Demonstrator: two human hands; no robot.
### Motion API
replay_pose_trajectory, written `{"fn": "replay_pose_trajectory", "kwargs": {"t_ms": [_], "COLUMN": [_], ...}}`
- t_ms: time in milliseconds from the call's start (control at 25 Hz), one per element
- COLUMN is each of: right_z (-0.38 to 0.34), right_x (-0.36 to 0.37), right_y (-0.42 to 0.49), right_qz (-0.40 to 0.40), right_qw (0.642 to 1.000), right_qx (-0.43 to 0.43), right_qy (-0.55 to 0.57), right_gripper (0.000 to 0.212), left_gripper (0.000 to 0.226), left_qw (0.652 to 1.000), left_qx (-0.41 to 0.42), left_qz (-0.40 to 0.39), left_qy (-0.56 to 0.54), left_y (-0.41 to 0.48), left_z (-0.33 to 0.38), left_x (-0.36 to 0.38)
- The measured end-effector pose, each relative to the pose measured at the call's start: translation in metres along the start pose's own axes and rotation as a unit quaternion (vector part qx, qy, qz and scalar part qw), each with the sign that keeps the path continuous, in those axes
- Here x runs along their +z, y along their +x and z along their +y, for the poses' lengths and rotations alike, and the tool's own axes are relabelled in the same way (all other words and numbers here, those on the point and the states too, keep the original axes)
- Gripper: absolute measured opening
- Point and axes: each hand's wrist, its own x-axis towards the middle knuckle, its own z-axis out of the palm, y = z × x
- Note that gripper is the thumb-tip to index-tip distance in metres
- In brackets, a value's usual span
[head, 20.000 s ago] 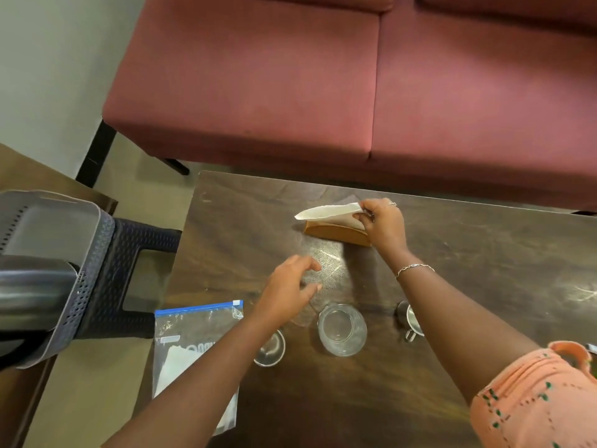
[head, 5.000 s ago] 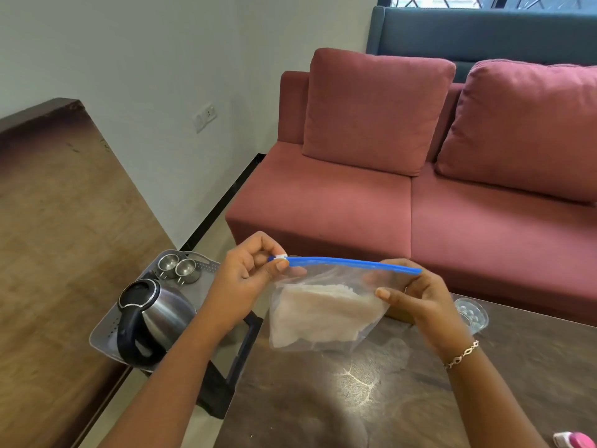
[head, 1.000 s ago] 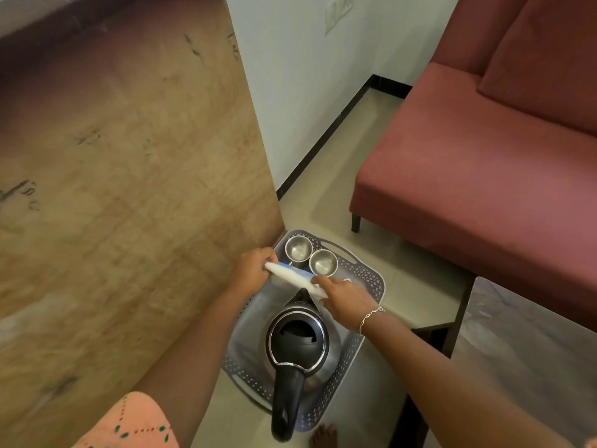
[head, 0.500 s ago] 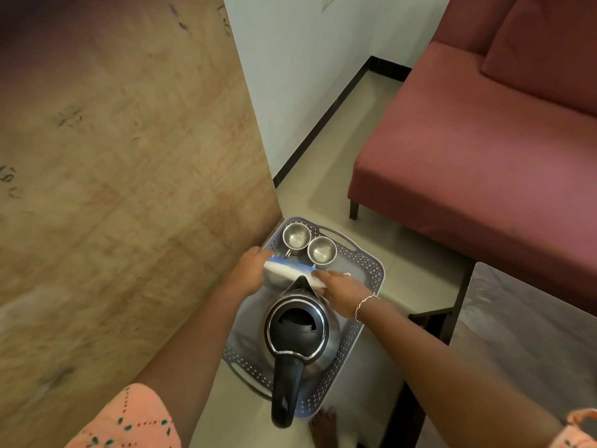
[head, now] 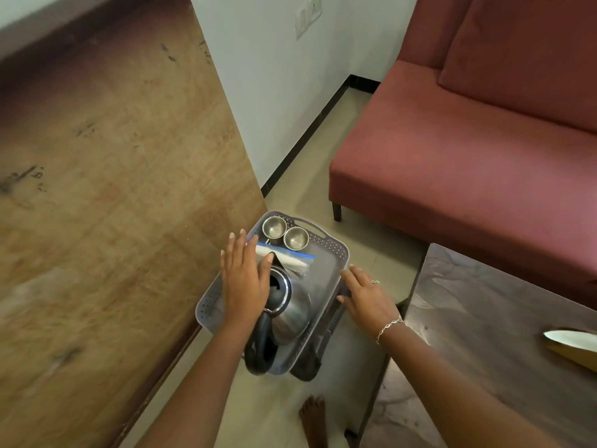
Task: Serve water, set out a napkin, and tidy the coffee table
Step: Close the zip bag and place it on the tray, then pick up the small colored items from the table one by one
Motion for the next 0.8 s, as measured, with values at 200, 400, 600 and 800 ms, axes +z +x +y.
{"fn": "replay_pose_trajectory", "kwargs": {"t_ms": [200, 400, 600, 800], "right_z": [0.035, 0.08, 0.139, 0.182], "right_x": [-0.024, -0.046, -0.053, -0.073], "right_y": [-0.095, -0.201, -0.308, -0.386], "right_qz": [0.035, 0.094, 0.116, 0.148], "right_qw": [0.999, 0.994, 0.987, 0.975], "right_qx": [0.032, 0.057, 0.111, 0.168], "right_qy": [-0.008, 0.007, 0.006, 0.0], "right_gripper": [0.051, 0.052, 0.052, 0.044], "left_gripper": [0.074, 0.077, 0.066, 0.066], "left_qw": [0.995, 0.975, 0.94, 0.899], "left_qx": [0.054, 0.105, 0.176, 0.274], "left_qz": [-0.073, -0.179, -0.259, -0.301], "left_qy": [0.031, 0.086, 0.133, 0.159], "left_y": [-0.091, -0.18, -0.258, -0.311], "left_z": [0.077, 0.148, 0.229, 0.301], "left_x": [0.012, 0.038, 0.062, 0.081]}}
